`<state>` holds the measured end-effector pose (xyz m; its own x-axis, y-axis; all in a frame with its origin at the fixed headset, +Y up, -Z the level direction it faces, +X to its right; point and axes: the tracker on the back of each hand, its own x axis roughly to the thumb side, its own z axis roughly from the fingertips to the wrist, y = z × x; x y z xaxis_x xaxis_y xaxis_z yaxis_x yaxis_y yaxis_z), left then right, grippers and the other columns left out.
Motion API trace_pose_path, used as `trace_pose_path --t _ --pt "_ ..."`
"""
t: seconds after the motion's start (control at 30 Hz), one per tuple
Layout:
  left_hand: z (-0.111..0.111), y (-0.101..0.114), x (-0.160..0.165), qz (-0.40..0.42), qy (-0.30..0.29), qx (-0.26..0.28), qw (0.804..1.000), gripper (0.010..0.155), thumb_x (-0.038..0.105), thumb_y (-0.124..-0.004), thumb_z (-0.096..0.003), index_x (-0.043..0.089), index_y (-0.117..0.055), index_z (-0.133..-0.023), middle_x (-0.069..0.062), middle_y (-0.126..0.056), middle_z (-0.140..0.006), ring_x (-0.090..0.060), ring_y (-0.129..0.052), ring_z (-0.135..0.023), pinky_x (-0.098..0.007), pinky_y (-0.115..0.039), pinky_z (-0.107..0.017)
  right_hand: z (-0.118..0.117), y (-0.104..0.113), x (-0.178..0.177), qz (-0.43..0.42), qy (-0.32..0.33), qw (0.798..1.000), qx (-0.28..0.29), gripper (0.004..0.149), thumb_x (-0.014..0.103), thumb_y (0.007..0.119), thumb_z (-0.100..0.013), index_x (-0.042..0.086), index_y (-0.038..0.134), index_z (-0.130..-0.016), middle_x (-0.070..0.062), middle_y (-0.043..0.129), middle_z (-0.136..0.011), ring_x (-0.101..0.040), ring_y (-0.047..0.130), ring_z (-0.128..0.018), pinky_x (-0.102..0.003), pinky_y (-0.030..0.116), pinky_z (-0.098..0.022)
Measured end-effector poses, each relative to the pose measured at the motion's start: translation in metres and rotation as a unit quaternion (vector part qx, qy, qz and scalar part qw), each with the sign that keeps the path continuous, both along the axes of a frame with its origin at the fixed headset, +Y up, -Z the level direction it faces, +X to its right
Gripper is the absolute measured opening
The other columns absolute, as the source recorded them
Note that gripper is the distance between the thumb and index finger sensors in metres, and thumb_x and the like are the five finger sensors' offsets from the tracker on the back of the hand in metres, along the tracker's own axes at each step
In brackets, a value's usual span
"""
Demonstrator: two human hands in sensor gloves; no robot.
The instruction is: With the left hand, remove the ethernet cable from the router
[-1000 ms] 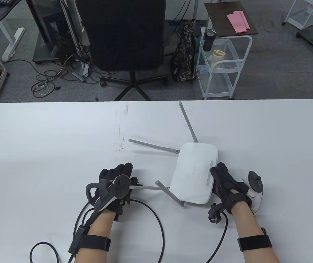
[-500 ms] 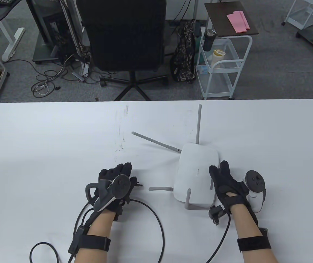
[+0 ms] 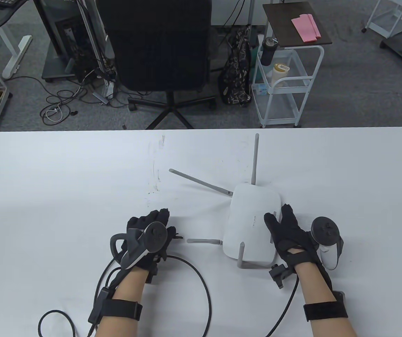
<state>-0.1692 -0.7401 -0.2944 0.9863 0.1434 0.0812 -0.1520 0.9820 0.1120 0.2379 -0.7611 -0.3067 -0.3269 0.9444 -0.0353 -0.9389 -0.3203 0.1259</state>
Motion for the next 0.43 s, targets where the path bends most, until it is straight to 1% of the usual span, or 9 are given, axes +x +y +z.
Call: trace_pose_path --t 0.17,0.33,0.43 --pt "0.0004 -0.0011 0.0014 -0.004 -0.004 -0.002 1.0 0.061 0.058 -0.079 -0.0442 0.033 -0.078 -0.099 -0.002 -0.09 -0.099 -0.025 -0.101 -0.084 -0.057 -0.067 -0.072 0.0015 -0.001 -0.0013 0.013 0.007 1.0 0.001 0.1 0.067 0.064 -0.06 -0.008 0.015 -0.106 -0.042 0.014 -0.1 -0.073 0.029 -0.083 -0.074 0.037 -0.056" --pt "0.0008 -0.0039 0.0047 -0.011 -0.011 -0.013 1.0 0.061 0.058 -0.078 -0.0442 0.033 -0.079 -0.099 -0.002 -0.091 -0.098 -0.025 -0.101 -0.083 -0.057 -0.068 -0.072 0.0023 -0.0027 0.0 0.0 0.005 1.0 0.003 0.099 0.066 0.064 -0.06 -0.008 0.017 -0.106 -0.042 0.016 -0.1 -0.073 0.031 -0.083 -0.073 0.037 -0.056" --pt "0.001 -0.0041 0.005 -0.011 -0.012 -0.014 1.0 0.06 0.058 -0.078 -0.0443 0.033 -0.079 -0.099 -0.002 -0.091 -0.098 -0.025 -0.101 -0.083 -0.057 -0.068 -0.072 0.0024 -0.0023 -0.0005 0.007 0.007 1.0 0.004 0.099 0.066 0.064 -0.06 -0.008 0.017 -0.106 -0.042 0.017 -0.1 -0.073 0.032 -0.083 -0.073 0.038 -0.056"
